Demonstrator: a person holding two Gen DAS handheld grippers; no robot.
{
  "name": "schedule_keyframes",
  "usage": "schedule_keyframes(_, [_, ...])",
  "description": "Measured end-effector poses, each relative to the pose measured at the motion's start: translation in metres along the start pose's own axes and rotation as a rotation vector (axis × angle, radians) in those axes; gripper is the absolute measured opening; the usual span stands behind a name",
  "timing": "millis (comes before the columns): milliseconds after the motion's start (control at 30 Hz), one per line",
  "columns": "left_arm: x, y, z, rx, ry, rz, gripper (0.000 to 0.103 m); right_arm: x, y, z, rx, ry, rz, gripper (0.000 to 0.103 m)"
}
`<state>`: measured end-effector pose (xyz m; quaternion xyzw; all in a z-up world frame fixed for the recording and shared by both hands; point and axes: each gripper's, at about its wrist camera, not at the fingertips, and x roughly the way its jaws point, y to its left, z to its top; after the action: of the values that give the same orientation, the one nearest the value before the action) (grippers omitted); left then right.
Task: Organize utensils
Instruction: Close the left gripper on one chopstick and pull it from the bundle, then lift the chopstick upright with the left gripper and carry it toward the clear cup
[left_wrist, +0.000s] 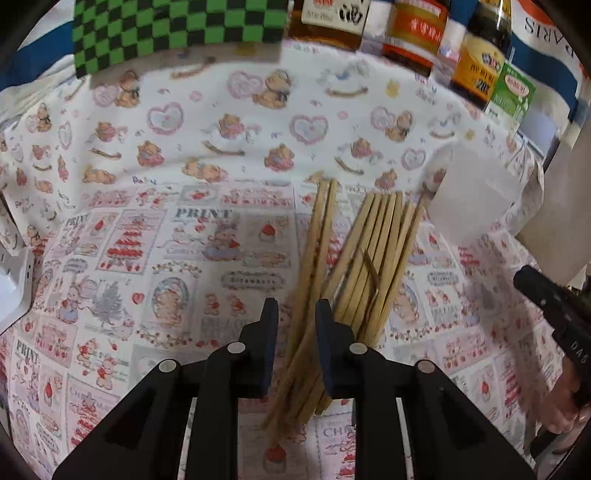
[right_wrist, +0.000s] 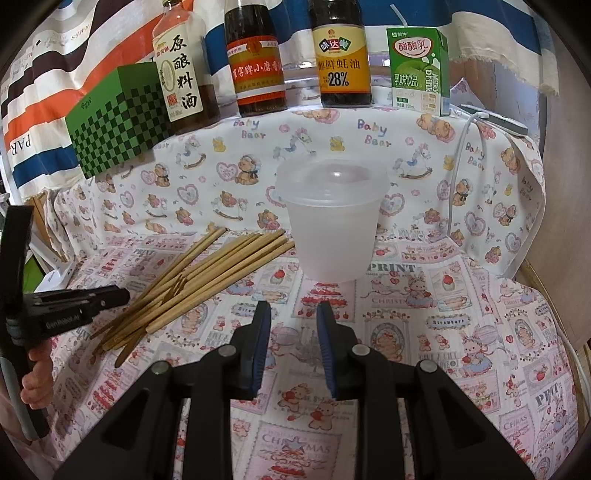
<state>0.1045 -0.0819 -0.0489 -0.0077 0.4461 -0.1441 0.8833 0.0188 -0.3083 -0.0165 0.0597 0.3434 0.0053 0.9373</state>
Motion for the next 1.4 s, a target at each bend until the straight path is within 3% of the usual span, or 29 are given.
schedule_keyframes(133, [0.003, 0.001, 0.0, -0.008, 0.002, 0.005, 0.021, 0.0, 0.0, 0.0, 0.001, 0.0, 0.0, 0.024])
schedule_keyframes(233, [0.002, 0.009, 0.002, -0.046, -0.029, 0.071, 0.011, 0.0, 0.0, 0.0, 0.0, 0.001, 0.0, 0.024])
schedule_keyframes(367, [0.009, 0.017, 0.002, -0.079, 0.012, -0.039, 0.011, 0.0, 0.0, 0.0, 0.0, 0.002, 0.0, 0.024])
schedule_keyframes(667, [0.011, -0.01, 0.0, 0.039, 0.027, 0.016, 0.014, 0.0, 0.0, 0.001, 0.0, 0.001, -0.001, 0.024])
schedule_keyframes(967, [0.008, 0.019, 0.001, -0.103, 0.045, -0.024, 0.009, 0.001, 0.0, 0.0, 0.0, 0.0, -0.005, 0.024])
schedule_keyframes(1133, [0.004, 0.014, -0.001, -0.026, 0.039, 0.07, 0.008, 0.0, 0.0, 0.0, 0.0, -0.001, -0.004, 0.024])
schedule_keyframes(1267, [0.006, 0.012, -0.003, -0.009, 0.051, 0.063, 0.009, 0.001, 0.0, 0.0, 0.001, 0.0, -0.003, 0.024])
schedule_keyframes(1400, [0.007, 0.0, -0.007, 0.072, 0.06, 0.082, 0.009, 0.001, 0.0, 0.0, 0.0, 0.0, -0.004, 0.025])
